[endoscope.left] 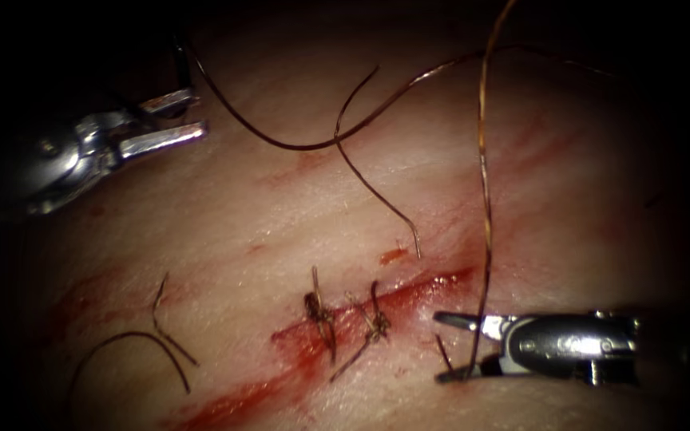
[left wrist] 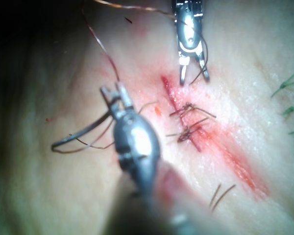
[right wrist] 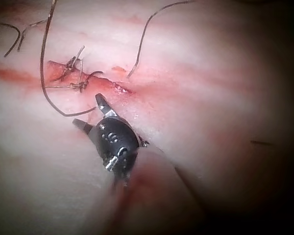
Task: Wound Closure
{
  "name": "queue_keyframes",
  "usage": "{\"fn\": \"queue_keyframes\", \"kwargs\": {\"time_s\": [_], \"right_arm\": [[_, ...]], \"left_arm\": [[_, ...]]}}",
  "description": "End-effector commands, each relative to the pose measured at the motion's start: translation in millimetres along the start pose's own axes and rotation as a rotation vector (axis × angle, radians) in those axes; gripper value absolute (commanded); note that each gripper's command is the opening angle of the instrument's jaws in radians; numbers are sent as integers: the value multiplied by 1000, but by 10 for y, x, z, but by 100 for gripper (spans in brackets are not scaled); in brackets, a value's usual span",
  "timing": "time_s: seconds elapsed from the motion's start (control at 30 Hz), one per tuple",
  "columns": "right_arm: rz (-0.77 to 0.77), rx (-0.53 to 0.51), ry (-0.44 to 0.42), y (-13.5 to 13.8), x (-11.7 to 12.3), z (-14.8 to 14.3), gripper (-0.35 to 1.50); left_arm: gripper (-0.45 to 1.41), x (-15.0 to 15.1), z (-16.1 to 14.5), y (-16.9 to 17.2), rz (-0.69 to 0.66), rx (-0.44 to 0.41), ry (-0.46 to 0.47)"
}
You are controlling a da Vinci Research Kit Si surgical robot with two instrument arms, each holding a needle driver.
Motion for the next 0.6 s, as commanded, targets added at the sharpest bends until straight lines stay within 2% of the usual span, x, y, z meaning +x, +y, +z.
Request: {"fn": "queue_keyframes", "kwargs": {"time_s": [0.03, 0.07, 0.1, 0.13, 0.17, 0.2, 0.4, 0.5, 0.6], "right_arm": [[1, 2, 5, -2, 1, 15, 133], [-5, 2, 5, -1, 1, 16, 123], [-13, 62, 14, -3, 0, 12, 13], [-16, 113, -32, -4, -1, 11, -35], [-18, 98, -86, 0, 0, 8, -35], [-17, 78, -50, -2, -2, 4, -35], [-5, 49, -40, 2, 2, -8, -35], [49, 76, -21, 1, 5, -9, -35], [103, 134, 6, -14, 9, -9, -35]], "left_arm": [[-45, -6, 5, 2, -1, -1, 0], [-45, -5, 5, 3, -1, -1, 0], [-45, -5, 5, 3, -1, -2, 0], [-45, -5, 4, 2, -2, -2, 0], [-45, -4, 4, 2, -2, -3, 1], [-45, -4, 3, 1, -3, -3, 1], [-45, -4, 4, 1, -3, -3, 1], [-45, -4, 4, 1, -3, -3, 1], [-45, -4, 4, 1, -3, -3, 1]]}}
